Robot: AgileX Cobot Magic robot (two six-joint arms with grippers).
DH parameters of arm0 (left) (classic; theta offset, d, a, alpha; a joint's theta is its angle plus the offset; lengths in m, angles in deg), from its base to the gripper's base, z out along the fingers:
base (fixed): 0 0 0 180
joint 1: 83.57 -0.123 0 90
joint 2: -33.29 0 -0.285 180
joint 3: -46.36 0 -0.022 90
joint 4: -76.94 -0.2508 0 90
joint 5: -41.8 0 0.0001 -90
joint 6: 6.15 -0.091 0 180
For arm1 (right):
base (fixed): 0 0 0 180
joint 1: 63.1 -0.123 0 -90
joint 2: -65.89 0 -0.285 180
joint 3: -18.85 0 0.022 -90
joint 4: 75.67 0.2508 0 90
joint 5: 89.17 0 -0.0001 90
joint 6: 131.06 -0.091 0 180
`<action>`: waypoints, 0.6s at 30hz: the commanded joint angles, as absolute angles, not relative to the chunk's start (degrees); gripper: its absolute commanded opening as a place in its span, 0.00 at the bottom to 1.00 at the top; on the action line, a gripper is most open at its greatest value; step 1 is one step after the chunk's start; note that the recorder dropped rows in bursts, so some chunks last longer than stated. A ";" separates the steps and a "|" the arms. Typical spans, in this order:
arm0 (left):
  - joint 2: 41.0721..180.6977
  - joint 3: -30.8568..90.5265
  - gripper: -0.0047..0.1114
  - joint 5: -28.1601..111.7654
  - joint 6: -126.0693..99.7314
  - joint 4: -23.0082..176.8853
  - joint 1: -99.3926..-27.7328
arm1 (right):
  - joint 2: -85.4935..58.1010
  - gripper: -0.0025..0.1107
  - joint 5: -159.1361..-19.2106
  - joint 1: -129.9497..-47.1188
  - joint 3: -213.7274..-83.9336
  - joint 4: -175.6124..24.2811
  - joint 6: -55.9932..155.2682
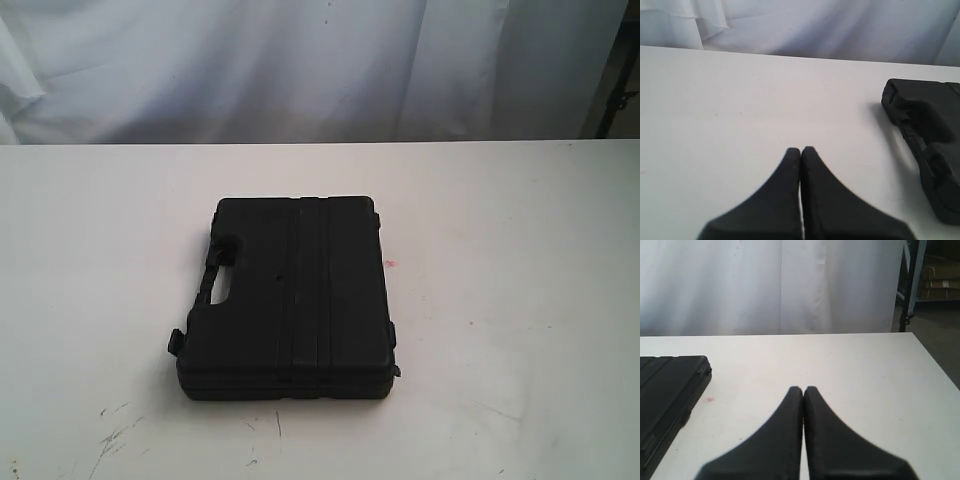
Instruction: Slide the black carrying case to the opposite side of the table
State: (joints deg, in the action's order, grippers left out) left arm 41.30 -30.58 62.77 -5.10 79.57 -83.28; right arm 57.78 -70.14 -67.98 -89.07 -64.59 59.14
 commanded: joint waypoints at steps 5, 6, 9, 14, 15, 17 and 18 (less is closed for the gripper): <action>41.07 -30.86 0.04 62.12 -5.00 79.65 -83.02 | 58.10 0.02 -69.57 -67.50 -84.14 -64.10 57.58; 41.07 -30.86 0.04 62.12 -5.00 79.65 -83.02 | 58.10 0.02 -70.12 -67.50 -83.93 -64.10 57.17; 41.07 -30.86 0.04 62.12 -5.00 79.65 -83.02 | 58.10 0.02 -70.16 -67.50 -83.93 -64.62 56.71; 41.07 -30.86 0.04 62.12 -5.00 79.65 -83.02 | 58.10 0.02 -69.31 -67.50 -83.93 -66.06 56.71; 41.07 -30.86 0.04 62.12 -5.00 79.65 -83.02 | 58.10 0.02 -68.95 -67.50 -83.93 -66.21 56.71; 41.07 -30.86 0.04 62.12 -5.00 79.65 -83.02 | 58.10 0.02 -68.95 -67.50 -83.93 -66.21 56.71; 41.07 -30.86 0.04 62.12 -5.00 79.65 -83.02 | 58.10 0.02 -68.95 -67.50 -83.93 -66.21 56.71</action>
